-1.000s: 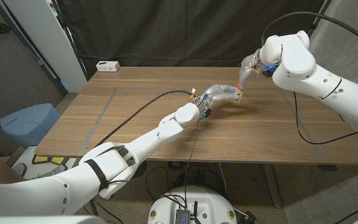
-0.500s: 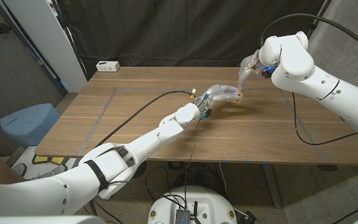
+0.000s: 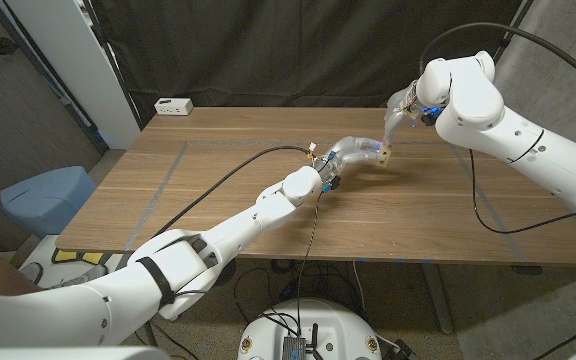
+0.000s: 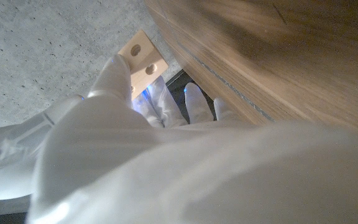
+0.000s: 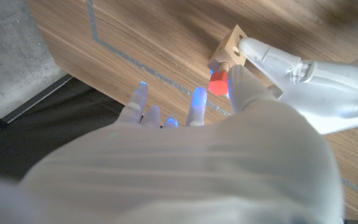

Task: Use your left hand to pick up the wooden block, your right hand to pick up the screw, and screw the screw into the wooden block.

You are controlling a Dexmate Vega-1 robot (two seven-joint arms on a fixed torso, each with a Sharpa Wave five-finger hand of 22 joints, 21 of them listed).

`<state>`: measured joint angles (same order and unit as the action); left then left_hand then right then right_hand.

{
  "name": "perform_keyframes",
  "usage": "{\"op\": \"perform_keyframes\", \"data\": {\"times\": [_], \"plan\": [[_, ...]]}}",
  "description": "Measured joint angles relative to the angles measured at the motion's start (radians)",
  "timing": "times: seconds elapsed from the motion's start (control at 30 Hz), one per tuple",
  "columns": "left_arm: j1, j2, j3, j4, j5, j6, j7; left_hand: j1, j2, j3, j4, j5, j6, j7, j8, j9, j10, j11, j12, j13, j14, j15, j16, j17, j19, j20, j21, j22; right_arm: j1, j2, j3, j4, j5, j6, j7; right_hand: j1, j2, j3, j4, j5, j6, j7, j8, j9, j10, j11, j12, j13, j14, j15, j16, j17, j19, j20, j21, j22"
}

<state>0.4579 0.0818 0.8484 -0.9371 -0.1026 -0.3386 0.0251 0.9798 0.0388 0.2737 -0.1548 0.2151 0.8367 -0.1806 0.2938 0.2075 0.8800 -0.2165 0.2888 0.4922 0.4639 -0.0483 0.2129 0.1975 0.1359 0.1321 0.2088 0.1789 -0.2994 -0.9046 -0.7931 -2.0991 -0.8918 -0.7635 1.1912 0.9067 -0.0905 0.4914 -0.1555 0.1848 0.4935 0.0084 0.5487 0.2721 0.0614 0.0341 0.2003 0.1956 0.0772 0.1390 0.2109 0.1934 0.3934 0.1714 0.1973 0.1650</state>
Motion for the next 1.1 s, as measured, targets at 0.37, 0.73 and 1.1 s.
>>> {"op": "perform_keyframes", "data": {"times": [0.37, 0.73, 1.1], "plan": [[-0.003, -0.002, 0.001, 0.005, -0.001, -0.005, -0.004, 0.000, 0.000, 0.000, 0.000, 0.000, 0.000, 0.000, 0.000, 0.000, 0.000, 0.000, 0.000, 0.000, 0.000, 0.000, 0.000, 0.000, 0.000, 0.000, 0.000, 0.000, -0.007, 0.009, 0.007, 0.004, -0.012, 0.004, 0.001, 0.007, 0.007, 0.000, 0.000, 0.000, 0.025, -0.003, 0.025, 0.012, 0.012, 0.002, 0.000, 0.000, 0.014, -0.003, 0.004, 0.000, 0.012, -0.012, 0.000, 0.000], [-0.004, -0.003, 0.001, 0.006, -0.004, -0.005, -0.008, 0.000, 0.000, 0.000, 0.000, 0.000, 0.000, 0.000, 0.000, 0.000, 0.000, 0.000, 0.000, 0.000, 0.000, 0.000, 0.000, 0.000, 0.000, 0.000, 0.000, 0.000, -0.013, 0.020, 0.012, 0.014, -0.018, 0.012, -0.002, 0.007, 0.007, 0.000, 0.000, 0.000, 0.062, -0.001, 0.055, 0.027, 0.030, -0.006, 0.000, 0.000, 0.019, -0.009, 0.008, 0.005, 0.022, -0.014, 0.000, 0.000], [-0.005, -0.004, 0.001, 0.007, -0.005, -0.004, -0.010, 0.000, -0.001, 0.000, 0.000, 0.000, 0.000, 0.000, 0.000, 0.000, 0.000, 0.000, 0.000, 0.000, 0.000, 0.000, 0.000, 0.000, 0.000, 0.000, 0.000, 0.000, -0.019, 0.021, 0.016, 0.015, -0.021, 0.012, -0.005, 0.011, 0.011, 0.000, 0.000, 0.000, 0.087, -0.009, 0.078, 0.041, 0.042, -0.004, 0.000, 0.000, 0.036, -0.007, 0.011, 0.005, 0.030, -0.023, 0.000, 0.000]]}}
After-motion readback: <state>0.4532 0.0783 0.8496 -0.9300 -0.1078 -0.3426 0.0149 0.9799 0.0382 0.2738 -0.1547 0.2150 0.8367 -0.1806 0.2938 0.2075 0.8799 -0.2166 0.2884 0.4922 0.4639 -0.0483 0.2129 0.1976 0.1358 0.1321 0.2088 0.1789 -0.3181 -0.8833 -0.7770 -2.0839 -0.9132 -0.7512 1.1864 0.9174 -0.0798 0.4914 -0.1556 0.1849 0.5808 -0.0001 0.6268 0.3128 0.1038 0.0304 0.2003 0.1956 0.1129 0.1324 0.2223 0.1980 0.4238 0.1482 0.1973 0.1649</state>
